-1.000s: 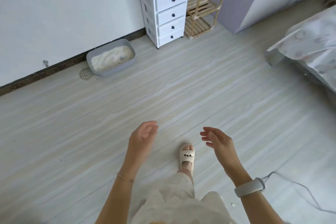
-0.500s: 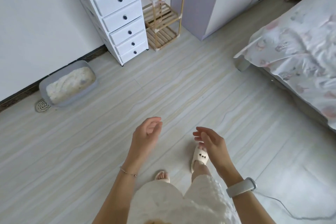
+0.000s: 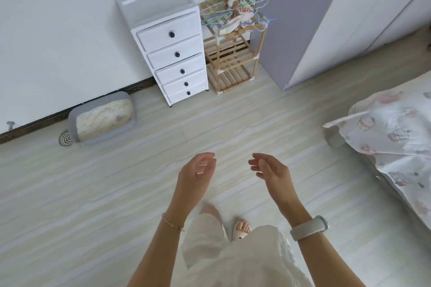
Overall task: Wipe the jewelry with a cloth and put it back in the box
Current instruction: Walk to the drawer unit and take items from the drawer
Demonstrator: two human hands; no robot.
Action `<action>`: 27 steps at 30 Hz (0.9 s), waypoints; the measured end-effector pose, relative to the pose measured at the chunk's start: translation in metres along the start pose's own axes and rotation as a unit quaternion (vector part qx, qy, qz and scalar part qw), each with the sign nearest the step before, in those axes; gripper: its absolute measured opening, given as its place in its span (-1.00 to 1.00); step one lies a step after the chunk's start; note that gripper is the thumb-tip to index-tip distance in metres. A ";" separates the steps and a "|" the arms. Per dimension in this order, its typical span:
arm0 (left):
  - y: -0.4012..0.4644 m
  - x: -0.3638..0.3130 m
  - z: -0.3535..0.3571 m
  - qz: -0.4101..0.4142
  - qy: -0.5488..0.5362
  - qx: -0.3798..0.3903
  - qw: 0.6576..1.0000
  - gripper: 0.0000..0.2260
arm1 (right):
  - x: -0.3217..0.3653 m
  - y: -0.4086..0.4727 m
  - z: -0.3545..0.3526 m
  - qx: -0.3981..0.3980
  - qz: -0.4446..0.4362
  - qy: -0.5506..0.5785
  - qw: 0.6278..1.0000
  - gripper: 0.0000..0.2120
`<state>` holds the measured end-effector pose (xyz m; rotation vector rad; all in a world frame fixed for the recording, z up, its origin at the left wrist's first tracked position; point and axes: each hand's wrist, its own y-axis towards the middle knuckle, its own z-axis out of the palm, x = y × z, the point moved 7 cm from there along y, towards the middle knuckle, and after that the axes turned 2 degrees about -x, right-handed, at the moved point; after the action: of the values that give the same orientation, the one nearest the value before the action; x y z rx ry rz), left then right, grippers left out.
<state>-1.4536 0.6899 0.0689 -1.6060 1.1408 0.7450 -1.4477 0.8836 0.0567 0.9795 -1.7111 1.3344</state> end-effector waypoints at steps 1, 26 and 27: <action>0.014 -0.003 -0.004 -0.005 -0.005 -0.017 1.000 -0.89 | 0.005 0.015 0.003 0.011 0.002 -0.006 1.000 -0.78; 0.482 -0.117 -0.154 -0.069 -0.060 -0.121 0.988 -0.88 | 0.213 0.463 0.133 0.067 0.036 -0.103 0.992 -0.77; 0.494 -0.116 -0.153 -0.082 -0.066 -0.130 0.986 -0.88 | 0.216 0.481 0.137 0.074 0.039 -0.110 0.990 -0.77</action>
<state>-1.9639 0.5489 0.0382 -1.8133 0.8305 0.9051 -1.9854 0.8033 0.0273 1.1933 -1.8495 1.4660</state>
